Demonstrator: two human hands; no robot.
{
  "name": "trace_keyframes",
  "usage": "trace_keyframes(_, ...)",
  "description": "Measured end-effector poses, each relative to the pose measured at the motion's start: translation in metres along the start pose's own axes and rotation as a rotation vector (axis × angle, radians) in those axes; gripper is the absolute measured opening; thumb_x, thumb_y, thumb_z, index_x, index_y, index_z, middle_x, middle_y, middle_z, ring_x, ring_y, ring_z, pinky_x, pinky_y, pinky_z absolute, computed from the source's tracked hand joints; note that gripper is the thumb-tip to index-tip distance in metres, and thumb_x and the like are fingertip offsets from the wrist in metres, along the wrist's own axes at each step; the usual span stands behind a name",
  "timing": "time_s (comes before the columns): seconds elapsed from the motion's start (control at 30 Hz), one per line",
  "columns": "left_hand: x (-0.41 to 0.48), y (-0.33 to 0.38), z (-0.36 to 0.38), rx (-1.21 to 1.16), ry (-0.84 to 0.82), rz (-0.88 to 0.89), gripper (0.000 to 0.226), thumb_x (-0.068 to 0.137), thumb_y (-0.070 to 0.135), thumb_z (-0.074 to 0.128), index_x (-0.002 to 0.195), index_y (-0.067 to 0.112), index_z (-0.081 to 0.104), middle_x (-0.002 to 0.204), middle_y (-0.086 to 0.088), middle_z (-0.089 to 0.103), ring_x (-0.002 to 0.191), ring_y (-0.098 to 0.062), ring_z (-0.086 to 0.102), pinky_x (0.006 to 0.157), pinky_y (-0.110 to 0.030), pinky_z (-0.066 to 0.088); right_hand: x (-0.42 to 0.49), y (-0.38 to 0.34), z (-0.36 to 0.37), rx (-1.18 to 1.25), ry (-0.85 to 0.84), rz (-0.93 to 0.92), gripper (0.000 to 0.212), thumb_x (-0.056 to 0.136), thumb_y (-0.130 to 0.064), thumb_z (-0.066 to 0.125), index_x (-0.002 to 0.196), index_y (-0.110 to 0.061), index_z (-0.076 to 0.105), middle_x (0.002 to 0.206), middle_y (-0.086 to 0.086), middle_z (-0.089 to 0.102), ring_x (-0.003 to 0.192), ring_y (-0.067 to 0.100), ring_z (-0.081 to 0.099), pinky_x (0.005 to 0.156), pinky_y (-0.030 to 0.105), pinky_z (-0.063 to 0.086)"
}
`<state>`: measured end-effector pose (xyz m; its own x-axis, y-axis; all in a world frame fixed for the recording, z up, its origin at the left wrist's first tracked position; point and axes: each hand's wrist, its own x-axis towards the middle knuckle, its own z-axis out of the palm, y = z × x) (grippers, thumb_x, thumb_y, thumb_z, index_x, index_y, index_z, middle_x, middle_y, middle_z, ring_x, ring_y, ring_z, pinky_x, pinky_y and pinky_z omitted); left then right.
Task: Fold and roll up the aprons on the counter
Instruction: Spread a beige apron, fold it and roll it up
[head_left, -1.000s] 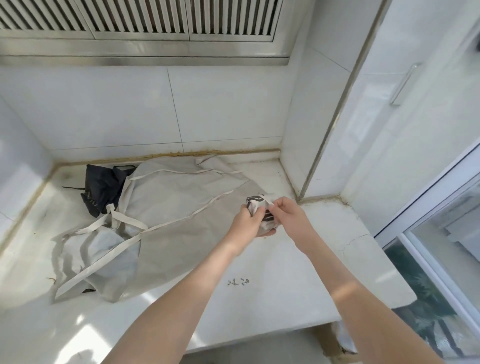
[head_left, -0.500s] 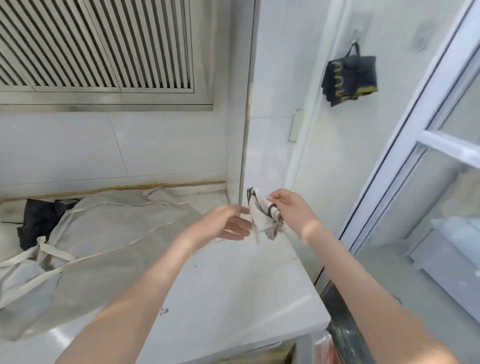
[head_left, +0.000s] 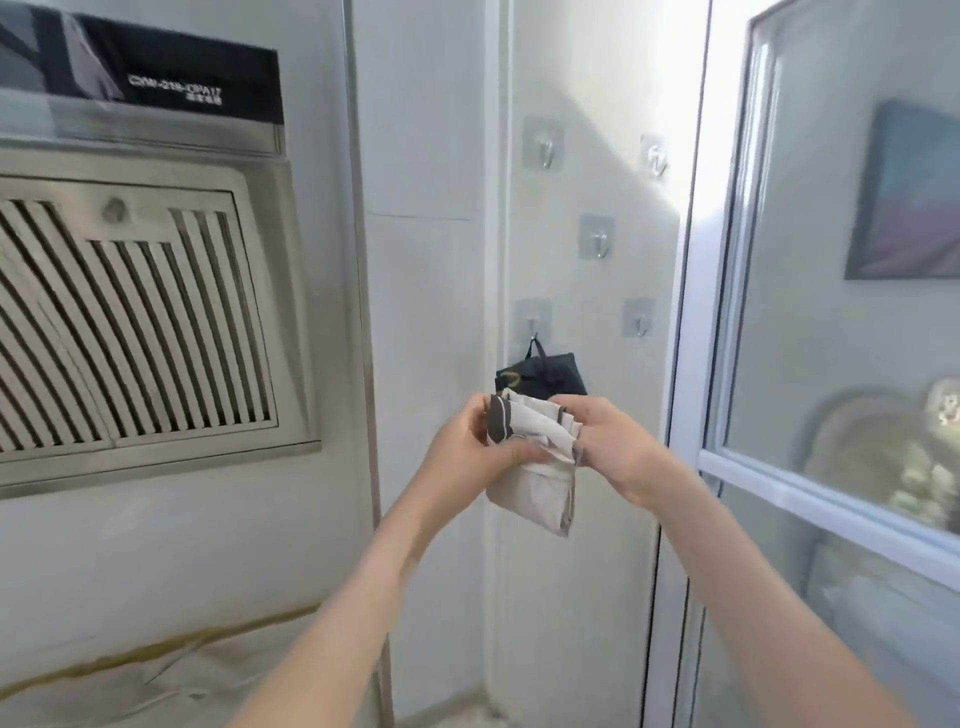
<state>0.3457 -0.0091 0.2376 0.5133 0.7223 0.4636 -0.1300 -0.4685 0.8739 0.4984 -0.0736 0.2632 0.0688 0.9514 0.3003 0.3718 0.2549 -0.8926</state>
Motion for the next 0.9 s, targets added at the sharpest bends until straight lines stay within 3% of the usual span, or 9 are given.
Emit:
trace_keyframes(0.07,0.028,0.009,0.019,0.007,0.022,0.017,0.048,0.058,0.037,0.079,0.102,0.026,0.061,0.099,0.007,0.071,0.094,-0.012,0.067,0.084,-0.032,0.053,0.010,-0.005,-0.029,-0.027,0.057,-0.011,0.022,0.087,0.010,0.054,0.098,-0.002,0.068,0.087,0.009,0.066,0.080,0.018,0.058,0.071,0.032,0.044)
trace_keyframes(0.13,0.057,0.016,0.041,0.023,0.033,0.029,0.046,0.060,0.041,0.077,0.101,0.026,0.060,0.097,0.006,0.069,0.093,-0.013,0.066,0.081,-0.031,0.051,0.018,-0.006,-0.056,-0.061,0.126,-0.017,0.027,0.089,0.009,0.052,0.090,-0.011,0.070,0.084,0.007,0.067,0.078,0.018,0.059,0.068,0.030,0.045)
trace_keyframes(0.27,0.107,0.023,0.079,0.025,0.082,0.058,0.037,0.071,0.036,0.077,0.102,0.023,0.061,0.090,0.009,0.066,0.087,-0.013,0.063,0.072,-0.026,0.046,0.038,-0.007,-0.108,-0.317,0.297,-0.015,0.044,0.085,0.012,0.040,0.066,-0.019,0.064,0.053,-0.007,0.061,0.045,0.008,0.054,0.044,0.023,0.043)
trace_keyframes(0.37,0.139,0.017,0.104,0.017,0.110,0.076,0.030,0.080,0.027,0.073,0.107,0.019,0.064,0.098,0.006,0.069,0.088,-0.010,0.062,0.066,-0.019,0.042,0.057,-0.004,-0.139,-0.451,0.393,0.004,0.038,0.082,0.015,0.037,0.063,-0.011,0.058,0.056,0.002,0.055,0.032,0.004,0.048,0.037,0.019,0.040)
trace_keyframes(0.5,0.180,0.008,0.137,0.037,0.180,0.053,0.028,0.081,0.027,0.072,0.106,0.017,0.064,0.097,0.005,0.068,0.085,-0.010,0.060,0.065,-0.020,0.042,0.086,0.016,-0.178,-0.460,0.429,-0.011,0.035,0.079,0.012,0.038,0.074,-0.005,0.068,0.059,0.003,0.056,0.036,0.008,0.050,0.039,0.021,0.041)
trace_keyframes(0.57,0.197,0.001,0.147,0.081,0.241,0.039,0.024,0.082,0.026,0.071,0.103,0.018,0.064,0.097,0.004,0.067,0.087,-0.014,0.061,0.069,-0.023,0.044,0.100,0.028,-0.190,-0.440,0.435,-0.029,0.040,0.077,0.014,0.038,0.064,-0.012,0.065,0.056,0.003,0.054,0.043,0.017,0.053,0.039,0.025,0.043)
trace_keyframes(0.73,0.228,-0.006,0.173,0.098,0.386,0.061,0.012,0.088,0.023,0.063,0.099,0.026,0.060,0.085,0.014,0.060,0.074,0.002,0.053,0.054,-0.006,0.036,0.131,0.043,-0.216,-0.396,0.468,-0.040,0.040,0.081,0.012,0.040,0.054,-0.015,0.053,0.056,0.006,0.050,0.036,0.015,0.054,0.034,0.019,0.038)
trace_keyframes(0.8,0.232,-0.010,0.185,0.084,0.445,0.056,0.015,0.087,0.026,0.064,0.101,0.029,0.058,0.091,0.013,0.061,0.082,-0.005,0.057,0.063,-0.012,0.040,0.137,0.052,-0.223,-0.376,0.446,-0.025,0.038,0.086,0.006,0.043,0.056,-0.014,0.052,0.056,0.006,0.054,0.035,0.014,0.055,0.035,0.015,0.036)
trace_keyframes(0.9,0.234,-0.025,0.204,0.166,0.572,0.117,0.022,0.085,0.019,0.062,0.104,0.028,0.056,0.098,0.012,0.059,0.097,-0.013,0.054,0.087,-0.033,0.045,0.143,0.072,-0.228,-0.284,0.366,0.015,0.030,0.092,-0.003,0.045,0.064,-0.008,0.054,0.059,0.007,0.056,0.045,0.017,0.057,0.042,0.018,0.041)
